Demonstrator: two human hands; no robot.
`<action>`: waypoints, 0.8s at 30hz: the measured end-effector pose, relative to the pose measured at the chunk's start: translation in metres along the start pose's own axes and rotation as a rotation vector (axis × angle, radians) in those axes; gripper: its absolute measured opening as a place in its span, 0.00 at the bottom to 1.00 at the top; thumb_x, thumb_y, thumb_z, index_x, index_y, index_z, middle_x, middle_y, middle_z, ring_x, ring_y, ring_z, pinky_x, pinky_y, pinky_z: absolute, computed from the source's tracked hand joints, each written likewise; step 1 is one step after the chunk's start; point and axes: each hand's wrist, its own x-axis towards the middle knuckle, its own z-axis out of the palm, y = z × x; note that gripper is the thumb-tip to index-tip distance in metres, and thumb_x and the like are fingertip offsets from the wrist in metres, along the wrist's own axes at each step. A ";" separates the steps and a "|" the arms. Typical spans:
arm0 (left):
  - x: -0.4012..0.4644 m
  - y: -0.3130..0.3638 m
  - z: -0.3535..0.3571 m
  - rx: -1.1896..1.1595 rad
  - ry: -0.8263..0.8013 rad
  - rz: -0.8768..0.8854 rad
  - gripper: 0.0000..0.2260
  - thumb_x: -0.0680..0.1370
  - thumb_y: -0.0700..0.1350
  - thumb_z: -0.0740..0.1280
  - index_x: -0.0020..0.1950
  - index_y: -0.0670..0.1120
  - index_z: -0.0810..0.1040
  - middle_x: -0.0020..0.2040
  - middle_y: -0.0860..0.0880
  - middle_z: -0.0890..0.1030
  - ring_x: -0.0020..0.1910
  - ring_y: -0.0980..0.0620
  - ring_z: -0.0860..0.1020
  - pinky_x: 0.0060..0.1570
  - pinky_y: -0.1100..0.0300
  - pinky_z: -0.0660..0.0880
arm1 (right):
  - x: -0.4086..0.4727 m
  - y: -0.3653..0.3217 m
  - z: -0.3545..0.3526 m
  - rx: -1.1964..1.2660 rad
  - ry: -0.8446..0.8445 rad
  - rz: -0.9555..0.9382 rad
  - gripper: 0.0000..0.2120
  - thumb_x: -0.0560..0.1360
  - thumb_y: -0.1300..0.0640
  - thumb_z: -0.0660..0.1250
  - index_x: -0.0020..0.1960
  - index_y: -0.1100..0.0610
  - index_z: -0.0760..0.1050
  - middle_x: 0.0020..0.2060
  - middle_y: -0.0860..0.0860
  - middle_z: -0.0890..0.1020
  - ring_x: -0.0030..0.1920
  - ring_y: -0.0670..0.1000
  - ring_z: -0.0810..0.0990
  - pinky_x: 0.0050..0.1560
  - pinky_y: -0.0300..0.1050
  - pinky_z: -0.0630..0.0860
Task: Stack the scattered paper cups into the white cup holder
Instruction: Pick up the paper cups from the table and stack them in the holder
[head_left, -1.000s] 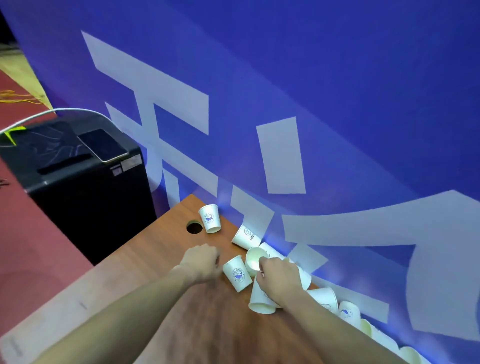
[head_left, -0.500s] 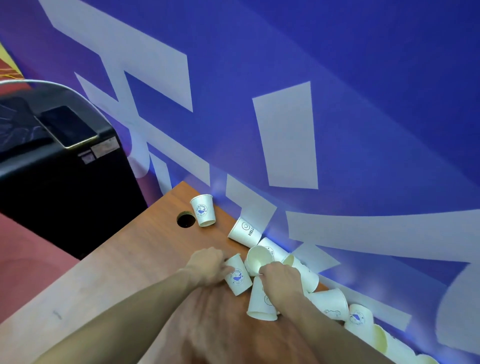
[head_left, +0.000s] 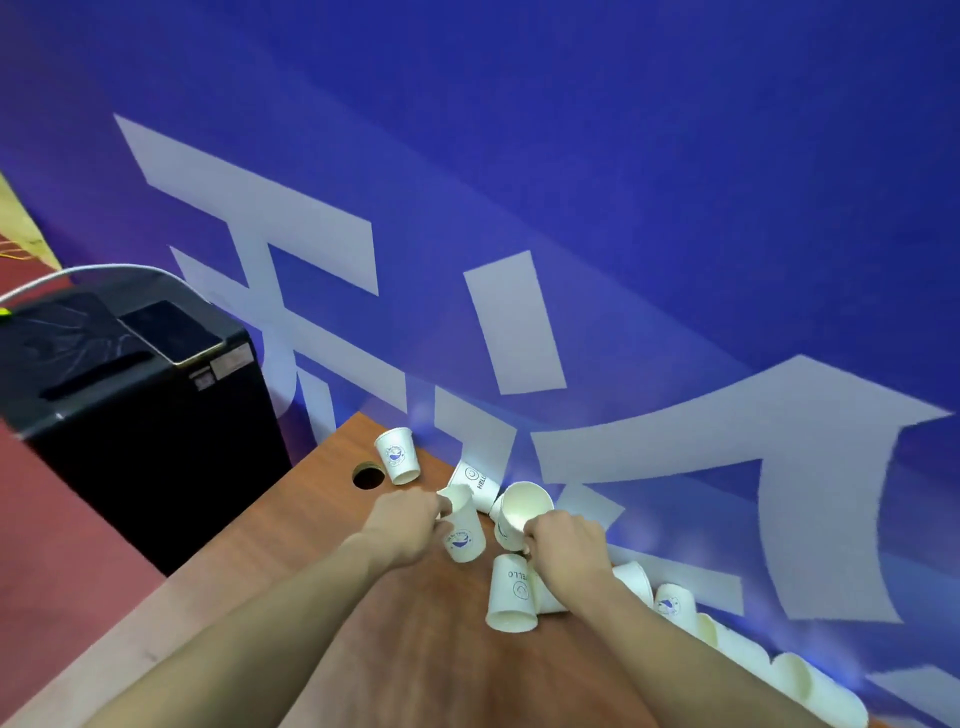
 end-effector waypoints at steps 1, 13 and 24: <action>-0.006 0.003 -0.009 0.012 0.023 0.006 0.10 0.80 0.53 0.60 0.53 0.51 0.77 0.50 0.47 0.81 0.48 0.44 0.79 0.38 0.56 0.68 | -0.008 0.001 -0.008 0.010 0.009 0.007 0.08 0.76 0.60 0.61 0.48 0.53 0.78 0.45 0.51 0.81 0.45 0.57 0.80 0.38 0.45 0.66; -0.069 0.068 -0.076 0.108 0.129 0.073 0.11 0.81 0.53 0.59 0.57 0.51 0.77 0.52 0.48 0.81 0.49 0.45 0.79 0.40 0.56 0.69 | -0.105 0.016 -0.068 0.043 0.187 0.059 0.06 0.74 0.61 0.61 0.40 0.52 0.71 0.34 0.49 0.70 0.38 0.55 0.71 0.28 0.44 0.55; -0.098 0.189 -0.071 0.254 0.135 0.237 0.11 0.81 0.53 0.59 0.56 0.52 0.78 0.52 0.47 0.80 0.52 0.43 0.79 0.42 0.55 0.68 | -0.206 0.094 -0.057 0.028 0.198 0.189 0.08 0.73 0.64 0.61 0.38 0.53 0.69 0.30 0.49 0.65 0.38 0.58 0.70 0.28 0.44 0.53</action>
